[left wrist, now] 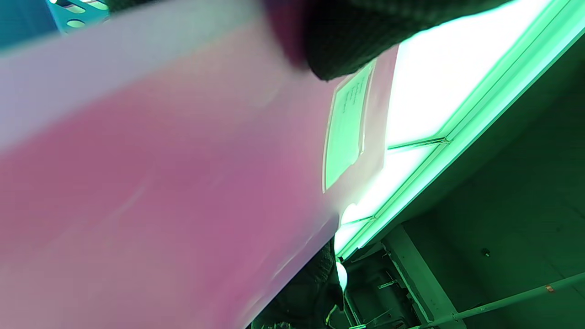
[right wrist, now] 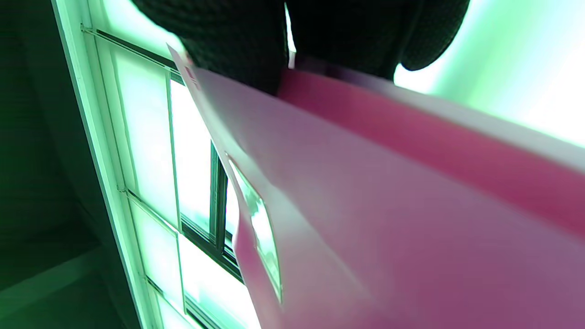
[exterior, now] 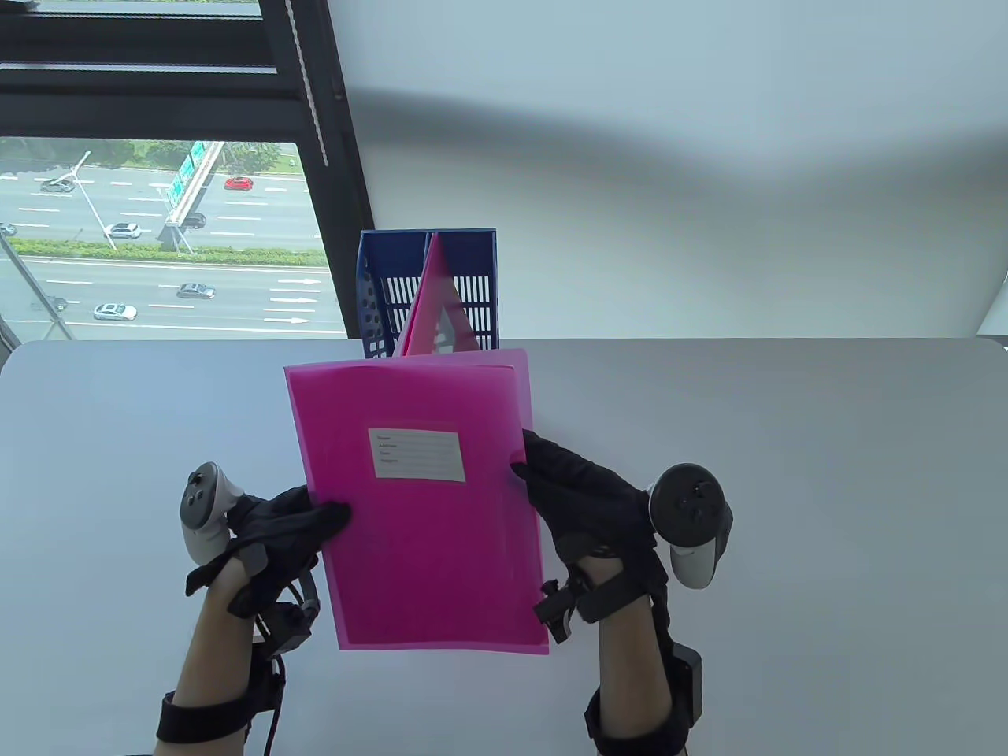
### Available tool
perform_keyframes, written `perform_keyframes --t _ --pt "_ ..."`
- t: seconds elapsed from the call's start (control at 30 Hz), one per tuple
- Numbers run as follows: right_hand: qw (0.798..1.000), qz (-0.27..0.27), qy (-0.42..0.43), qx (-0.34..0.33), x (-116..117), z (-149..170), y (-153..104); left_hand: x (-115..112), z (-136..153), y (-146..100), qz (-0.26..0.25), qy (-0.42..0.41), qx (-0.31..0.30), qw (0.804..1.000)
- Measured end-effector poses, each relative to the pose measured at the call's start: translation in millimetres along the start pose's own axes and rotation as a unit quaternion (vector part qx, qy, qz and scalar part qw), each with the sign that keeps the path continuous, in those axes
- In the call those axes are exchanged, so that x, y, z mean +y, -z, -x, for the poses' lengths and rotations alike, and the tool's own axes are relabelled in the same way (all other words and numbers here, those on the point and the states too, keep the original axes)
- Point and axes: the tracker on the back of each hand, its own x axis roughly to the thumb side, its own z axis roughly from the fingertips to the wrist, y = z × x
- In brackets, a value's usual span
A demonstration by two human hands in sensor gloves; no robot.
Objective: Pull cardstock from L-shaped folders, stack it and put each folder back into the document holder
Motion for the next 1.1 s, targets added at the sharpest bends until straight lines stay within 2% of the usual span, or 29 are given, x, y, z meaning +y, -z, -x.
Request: perform_keyframes --t 0.23,0.83,0.97,1.1 --pt "0.994 0.049 -0.093 -0.035 6 -8 -3 2 0 -2 -0.008 0.016 0.009 1.000" --pt "0.984 0.090 -0.151 -0.032 3 -10 -5 3 -4 -2 0.002 0.033 0.001 0.999" --pt "0.978 0.130 -0.163 -0.028 -8 -9 -9 6 -5 -4 0.002 0.041 0.002 0.999" --pt "0.967 0.168 -0.190 -0.025 -29 -8 -15 12 -8 -8 -0.006 0.050 0.002 0.999"
